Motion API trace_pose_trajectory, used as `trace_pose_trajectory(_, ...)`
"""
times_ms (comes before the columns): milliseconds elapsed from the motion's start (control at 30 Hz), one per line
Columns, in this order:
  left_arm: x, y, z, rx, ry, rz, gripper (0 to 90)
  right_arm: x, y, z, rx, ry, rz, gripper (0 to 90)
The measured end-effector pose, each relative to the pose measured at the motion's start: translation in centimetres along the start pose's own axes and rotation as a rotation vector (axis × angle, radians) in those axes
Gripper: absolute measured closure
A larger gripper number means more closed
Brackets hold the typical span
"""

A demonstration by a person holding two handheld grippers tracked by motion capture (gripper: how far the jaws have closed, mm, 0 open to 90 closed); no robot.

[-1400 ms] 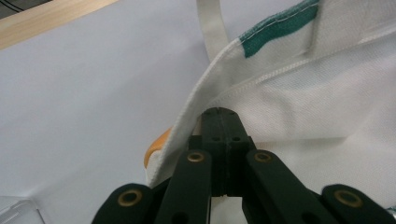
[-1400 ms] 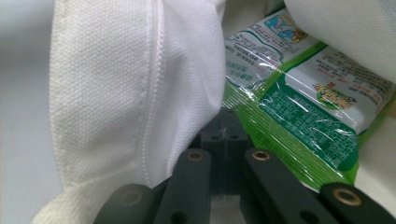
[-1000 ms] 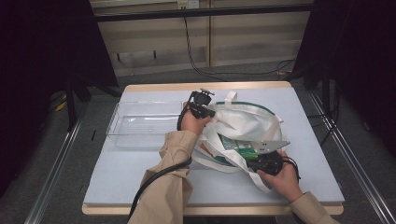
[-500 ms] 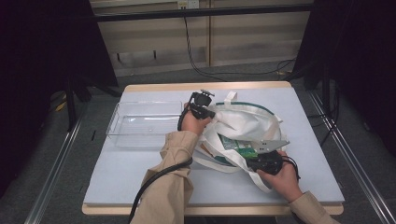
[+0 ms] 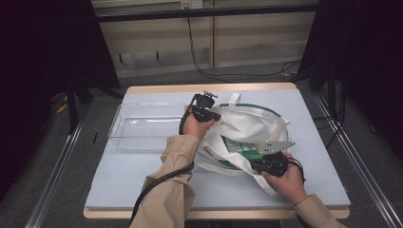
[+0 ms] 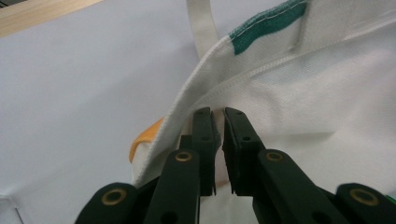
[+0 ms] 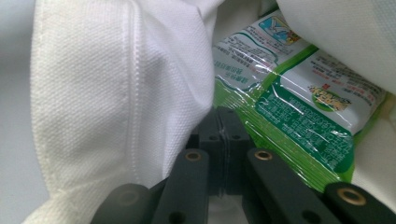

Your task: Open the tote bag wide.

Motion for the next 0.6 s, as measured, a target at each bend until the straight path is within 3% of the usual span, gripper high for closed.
trace_pose_trajectory(100,0.6,-0.3,0.1,-0.008,0.005,0.012,83.2,0.2,0.0,-0.3,0.012,-0.002,0.013,89.4)
trace_pose_trajectory(333,1.7,-1.1,0.3,-0.018,-0.002,0.031,82.5,0.9,-0.6,-0.9,-0.024,-0.025,0.026,89.0)
trace_pose_trajectory(600,2.2,-2.0,0.3,-0.036,-0.011,0.050,82.5,2.5,-2.0,-2.2,-0.039,-0.094,0.078,89.4)
Point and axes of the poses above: each handheld gripper's, and its own axes: x roughly backward along the jaws, z roughly out of its underside, y roughly to its left, the point moved 7 cm from there along -x, roughly forward along the jaws, and after that the axes turned 5 degrees about z, right-handed, at the moved point
